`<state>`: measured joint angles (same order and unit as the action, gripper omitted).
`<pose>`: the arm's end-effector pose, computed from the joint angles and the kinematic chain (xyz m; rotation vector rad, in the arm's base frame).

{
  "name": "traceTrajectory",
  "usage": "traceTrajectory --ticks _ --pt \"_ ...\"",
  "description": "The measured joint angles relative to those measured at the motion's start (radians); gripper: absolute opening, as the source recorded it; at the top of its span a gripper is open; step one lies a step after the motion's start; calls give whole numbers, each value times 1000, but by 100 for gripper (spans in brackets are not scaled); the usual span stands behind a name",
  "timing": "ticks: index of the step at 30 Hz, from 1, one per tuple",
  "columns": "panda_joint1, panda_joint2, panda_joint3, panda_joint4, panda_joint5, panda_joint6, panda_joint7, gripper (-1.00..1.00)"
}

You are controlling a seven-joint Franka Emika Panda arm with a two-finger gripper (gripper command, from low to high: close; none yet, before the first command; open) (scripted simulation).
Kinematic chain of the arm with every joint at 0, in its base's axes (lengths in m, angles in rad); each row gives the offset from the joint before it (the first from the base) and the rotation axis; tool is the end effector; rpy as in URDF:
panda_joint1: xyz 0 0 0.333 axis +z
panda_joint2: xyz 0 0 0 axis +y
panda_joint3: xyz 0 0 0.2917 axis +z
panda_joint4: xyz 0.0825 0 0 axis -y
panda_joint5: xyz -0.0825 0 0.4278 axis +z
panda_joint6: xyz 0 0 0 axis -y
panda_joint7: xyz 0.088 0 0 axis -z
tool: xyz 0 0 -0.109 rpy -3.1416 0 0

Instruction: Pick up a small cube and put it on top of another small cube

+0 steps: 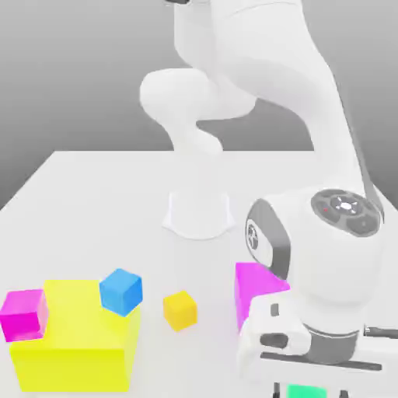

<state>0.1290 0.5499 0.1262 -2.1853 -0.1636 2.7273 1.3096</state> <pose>0.5344 0.1528 0.0713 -2.8125 1.3986 -0.0005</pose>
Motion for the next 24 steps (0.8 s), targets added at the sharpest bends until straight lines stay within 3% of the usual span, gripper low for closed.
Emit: traceTrajectory --ticks 5,10,21,24 --pt "2 10 -2 2 -2 9 2 -100" --pt "-23 -127 26 -28 36 -98 -25 -100" --pt "-294 -417 -200 -110 140 -300 -41 -100" --pt "-447 -483 -279 -130 169 -344 -41 -100"
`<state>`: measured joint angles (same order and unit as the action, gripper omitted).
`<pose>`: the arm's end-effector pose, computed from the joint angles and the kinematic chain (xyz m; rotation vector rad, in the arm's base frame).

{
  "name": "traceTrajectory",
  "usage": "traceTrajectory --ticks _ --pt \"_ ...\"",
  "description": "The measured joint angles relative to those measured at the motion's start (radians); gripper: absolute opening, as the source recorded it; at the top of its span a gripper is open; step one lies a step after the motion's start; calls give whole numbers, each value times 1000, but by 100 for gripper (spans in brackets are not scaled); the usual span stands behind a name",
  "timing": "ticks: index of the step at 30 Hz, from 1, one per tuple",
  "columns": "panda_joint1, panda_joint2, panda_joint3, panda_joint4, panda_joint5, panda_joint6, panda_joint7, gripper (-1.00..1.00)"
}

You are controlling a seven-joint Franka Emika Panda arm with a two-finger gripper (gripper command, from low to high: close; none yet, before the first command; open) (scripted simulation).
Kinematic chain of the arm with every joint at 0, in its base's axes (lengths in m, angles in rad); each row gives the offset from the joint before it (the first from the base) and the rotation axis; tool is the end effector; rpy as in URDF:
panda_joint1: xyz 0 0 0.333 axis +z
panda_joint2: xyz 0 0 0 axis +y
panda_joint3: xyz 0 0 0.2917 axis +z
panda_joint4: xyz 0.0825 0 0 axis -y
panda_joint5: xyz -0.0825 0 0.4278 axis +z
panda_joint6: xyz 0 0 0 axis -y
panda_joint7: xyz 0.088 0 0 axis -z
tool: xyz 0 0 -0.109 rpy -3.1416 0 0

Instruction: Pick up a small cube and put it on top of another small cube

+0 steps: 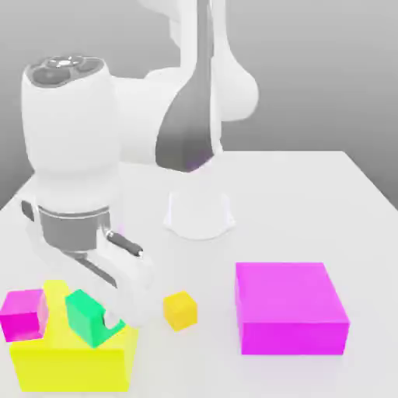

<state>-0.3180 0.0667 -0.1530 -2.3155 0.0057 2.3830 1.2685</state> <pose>0.4848 -0.2475 0.2566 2.0185 -2.4006 0.0061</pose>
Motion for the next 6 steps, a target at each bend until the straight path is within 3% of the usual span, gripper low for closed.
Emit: traceTrajectory --ticks 2,3,6 --pt "-29 30 -11 -17 21 47 -7 -100" --pt "-31 52 -11 -26 28 76 -11 100" --pt "-31 52 -11 -26 28 76 -11 100"
